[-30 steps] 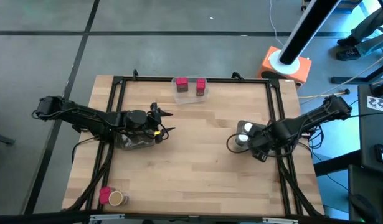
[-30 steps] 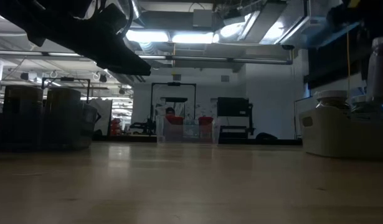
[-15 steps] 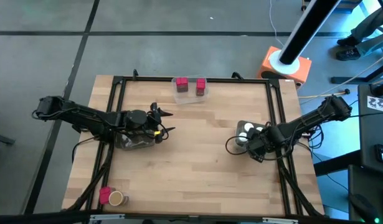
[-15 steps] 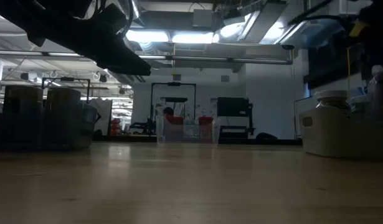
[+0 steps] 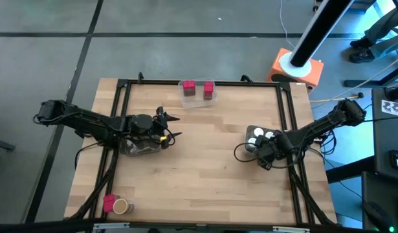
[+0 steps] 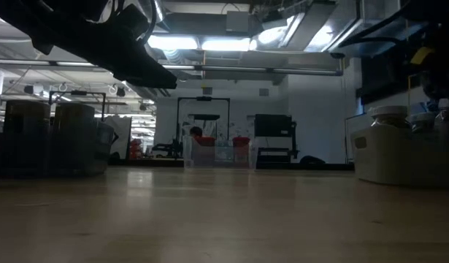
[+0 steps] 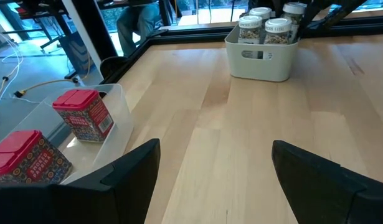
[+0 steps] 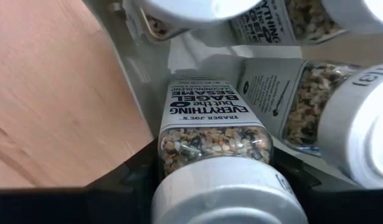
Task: Sort spices by type
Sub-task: Put the white spice bottle into the gray bin, then put the brown spice bottle into the black bin
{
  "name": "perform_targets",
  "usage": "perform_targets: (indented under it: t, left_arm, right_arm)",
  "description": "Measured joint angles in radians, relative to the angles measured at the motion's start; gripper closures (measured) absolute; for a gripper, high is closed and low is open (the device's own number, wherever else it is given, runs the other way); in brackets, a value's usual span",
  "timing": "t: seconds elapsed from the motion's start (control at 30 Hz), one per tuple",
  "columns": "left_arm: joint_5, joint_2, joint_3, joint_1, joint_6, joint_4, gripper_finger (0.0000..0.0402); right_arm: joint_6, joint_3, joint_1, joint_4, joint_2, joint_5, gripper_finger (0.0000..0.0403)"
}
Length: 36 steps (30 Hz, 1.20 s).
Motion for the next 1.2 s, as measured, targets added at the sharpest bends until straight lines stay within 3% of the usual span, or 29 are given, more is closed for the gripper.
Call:
perform_targets:
  t: [0.17, 0.43, 0.83, 0.93, 1.1, 1.2]
  left_arm:
    - [0.0, 0.0, 0.0, 0.0, 0.0, 0.0, 0.0109]
    - [0.0, 0.0, 0.0, 0.0, -0.014, 0.0, 0.0109]
    - [0.0, 0.0, 0.0, 0.0, -0.026, 0.0, 0.0109]
    - [0.0, 0.0, 0.0, 0.0, -0.026, 0.014, 0.0109]
    - [0.0, 0.0, 0.0, -0.003, -0.019, 0.056, 0.0109]
    - [0.003, 0.0, 0.0, -0.013, -0.019, 0.059, 0.0109]
  right_arm:
    - [0.019, -0.002, 0.001, 0.007, 0.0, 0.011, 0.0185]
    - [0.032, 0.019, 0.001, -0.009, 0.004, 0.01, 0.0102]
    - [0.007, 0.315, 0.0, -0.252, 0.003, 0.111, 0.0082]
    - [-0.03, 0.367, 0.0, -0.209, 0.003, 0.194, 0.0082]
    - [-0.167, 0.371, 0.0, -0.003, 0.011, 0.325, 0.0082]
    - [-0.285, 0.332, -0.026, 0.176, 0.024, 0.346, 0.0082]
